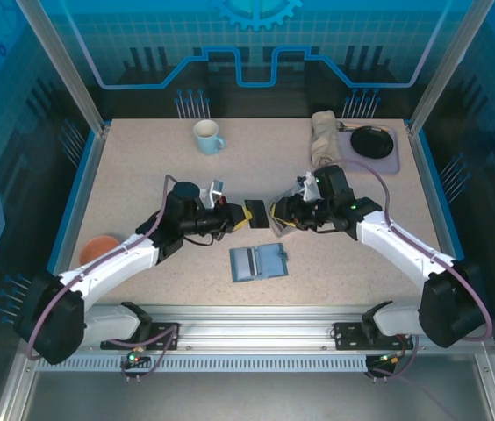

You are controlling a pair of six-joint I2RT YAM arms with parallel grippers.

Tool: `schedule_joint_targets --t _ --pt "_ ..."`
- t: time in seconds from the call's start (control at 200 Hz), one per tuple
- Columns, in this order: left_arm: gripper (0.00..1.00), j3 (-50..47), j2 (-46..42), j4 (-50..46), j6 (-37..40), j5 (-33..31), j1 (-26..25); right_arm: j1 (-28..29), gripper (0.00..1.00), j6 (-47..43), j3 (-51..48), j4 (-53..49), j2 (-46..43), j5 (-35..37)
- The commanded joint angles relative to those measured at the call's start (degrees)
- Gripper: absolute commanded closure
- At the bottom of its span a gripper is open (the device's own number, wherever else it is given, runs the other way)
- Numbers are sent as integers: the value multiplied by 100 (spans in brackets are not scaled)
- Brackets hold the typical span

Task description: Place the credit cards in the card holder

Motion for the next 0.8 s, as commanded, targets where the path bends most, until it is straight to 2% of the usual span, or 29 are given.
schedule_joint_targets --t 0.0,0.16,0.365,0.65,0.79 --pt "100 -247 -200 -866 543 -439 -45 232 54 -801 103 -1374 18 1220" --pt "100 -644 -152 -1061 729 -970 -474 708 39 -866 -160 -1516 197 1985" --pt "100 -1100 47 -642 593 -1471 -986 1167 29 -910 -195 -1281 693 2114" --pt "100 -1225 453 22 610 -1449 -1096 1261 30 -971 14 -1166 1541 2078" --pt "100 -1188 730 372 654 -1333 -1107 1261 34 -962 16 -1017 1822 2002"
